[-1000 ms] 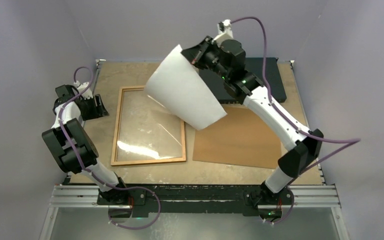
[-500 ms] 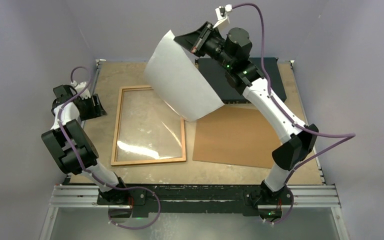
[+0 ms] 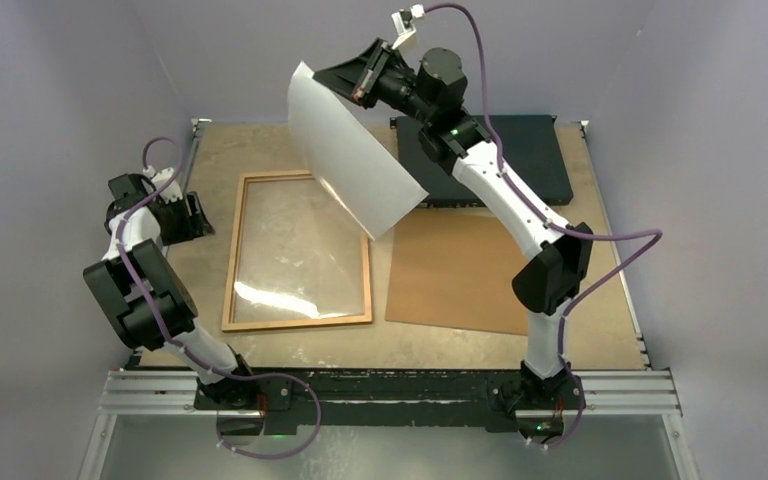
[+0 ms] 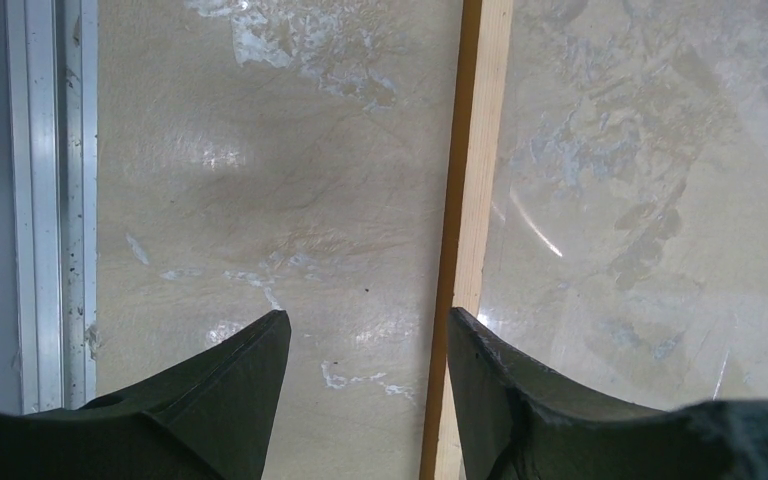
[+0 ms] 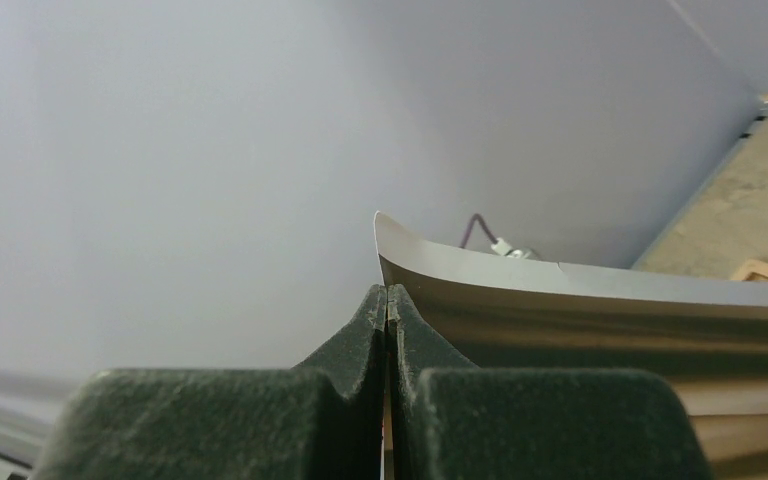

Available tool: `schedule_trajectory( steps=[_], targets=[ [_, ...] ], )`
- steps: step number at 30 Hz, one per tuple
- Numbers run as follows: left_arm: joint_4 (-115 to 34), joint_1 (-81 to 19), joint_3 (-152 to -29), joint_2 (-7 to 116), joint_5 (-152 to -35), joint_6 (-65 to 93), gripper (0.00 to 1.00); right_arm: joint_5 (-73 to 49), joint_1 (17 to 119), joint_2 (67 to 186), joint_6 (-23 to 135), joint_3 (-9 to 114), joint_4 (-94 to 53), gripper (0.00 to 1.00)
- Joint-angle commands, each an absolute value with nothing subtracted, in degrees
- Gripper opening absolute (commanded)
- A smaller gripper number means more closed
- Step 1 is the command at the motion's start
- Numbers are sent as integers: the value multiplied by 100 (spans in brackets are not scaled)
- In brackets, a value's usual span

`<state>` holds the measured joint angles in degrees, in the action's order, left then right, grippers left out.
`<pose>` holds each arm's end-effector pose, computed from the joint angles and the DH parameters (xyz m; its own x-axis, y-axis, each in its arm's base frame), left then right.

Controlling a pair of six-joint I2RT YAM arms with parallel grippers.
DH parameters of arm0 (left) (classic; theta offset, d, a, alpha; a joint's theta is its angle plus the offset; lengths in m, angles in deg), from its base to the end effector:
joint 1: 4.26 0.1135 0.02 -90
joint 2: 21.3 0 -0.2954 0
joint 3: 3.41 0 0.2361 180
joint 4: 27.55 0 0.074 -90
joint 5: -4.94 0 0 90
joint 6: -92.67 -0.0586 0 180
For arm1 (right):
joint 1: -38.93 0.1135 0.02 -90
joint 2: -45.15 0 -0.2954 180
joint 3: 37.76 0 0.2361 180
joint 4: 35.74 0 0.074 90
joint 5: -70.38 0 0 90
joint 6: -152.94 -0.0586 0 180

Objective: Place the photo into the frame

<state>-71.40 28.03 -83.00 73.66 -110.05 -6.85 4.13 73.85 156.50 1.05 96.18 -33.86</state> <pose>0.2992 0.1598 0.2360 -0.7661 -0.3068 -0.5647 -0.1772 0.9455 -0.2733 0.3677 0.2855 0.5245 -0.5980 0.5672 -0.5663 -0.6482 0.0735 0.7579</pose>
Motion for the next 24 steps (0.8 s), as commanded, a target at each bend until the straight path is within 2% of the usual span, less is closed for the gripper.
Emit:
schedule_trajectory(
  steps=[1,13,24],
  targets=[
    [-6996,2879,-8284,7060,-11002,-585,58,745,7694,15522,8,10161,-3803,0],
    [-6928,2934,-8285,6963,-10869,-391,58,807,8187,15418,-298,9694,-4315,0],
    [-6943,2958,-8312,6941,-10783,-241,58,215,7730,15562,-313,8605,-4760,0]
  ],
)
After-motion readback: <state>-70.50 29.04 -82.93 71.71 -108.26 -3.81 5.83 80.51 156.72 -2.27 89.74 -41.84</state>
